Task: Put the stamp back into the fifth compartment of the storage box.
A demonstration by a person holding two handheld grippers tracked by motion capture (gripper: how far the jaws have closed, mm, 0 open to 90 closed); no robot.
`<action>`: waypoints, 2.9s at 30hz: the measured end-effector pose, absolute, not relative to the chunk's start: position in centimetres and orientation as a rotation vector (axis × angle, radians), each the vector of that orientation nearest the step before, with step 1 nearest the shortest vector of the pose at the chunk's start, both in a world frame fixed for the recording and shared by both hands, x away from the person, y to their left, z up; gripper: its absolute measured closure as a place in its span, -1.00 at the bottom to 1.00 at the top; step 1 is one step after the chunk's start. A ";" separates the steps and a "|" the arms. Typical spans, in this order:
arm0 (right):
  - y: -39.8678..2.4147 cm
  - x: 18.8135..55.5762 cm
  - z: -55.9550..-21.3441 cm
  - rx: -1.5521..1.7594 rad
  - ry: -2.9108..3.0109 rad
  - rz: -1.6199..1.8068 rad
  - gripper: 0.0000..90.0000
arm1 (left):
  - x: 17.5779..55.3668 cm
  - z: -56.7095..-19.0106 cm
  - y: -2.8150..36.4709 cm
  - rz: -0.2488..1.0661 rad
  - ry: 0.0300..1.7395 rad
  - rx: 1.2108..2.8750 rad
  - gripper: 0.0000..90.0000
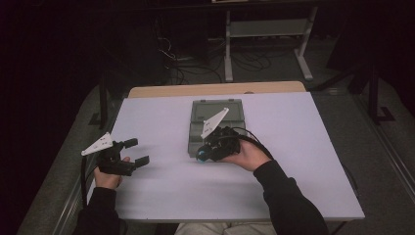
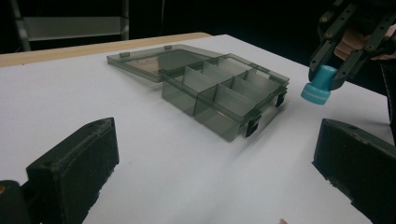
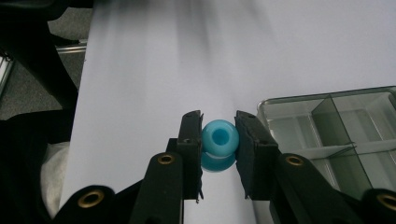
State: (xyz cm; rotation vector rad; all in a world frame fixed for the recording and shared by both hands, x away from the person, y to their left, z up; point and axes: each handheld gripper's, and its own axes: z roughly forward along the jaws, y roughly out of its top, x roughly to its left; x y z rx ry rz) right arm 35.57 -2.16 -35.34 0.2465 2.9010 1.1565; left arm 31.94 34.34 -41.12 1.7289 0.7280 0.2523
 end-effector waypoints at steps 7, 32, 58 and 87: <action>-2.2 36.4 -34.9 0.264 2.894 1.152 0.58 | 31.9 -41.1 34.3 0.253 0.727 1.727 -1.00; -1.7 39.6 -35.5 0.369 2.880 1.139 0.58 | 31.9 -41.1 34.4 0.251 0.728 1.728 -1.00; -0.3 41.9 -38.1 0.471 2.853 1.163 0.58 | 32.0 -41.1 34.4 0.250 0.726 1.724 -1.00; -0.5 42.7 -38.5 0.617 2.785 1.088 -0.70 | 31.9 -41.1 34.4 0.249 0.726 1.720 -1.00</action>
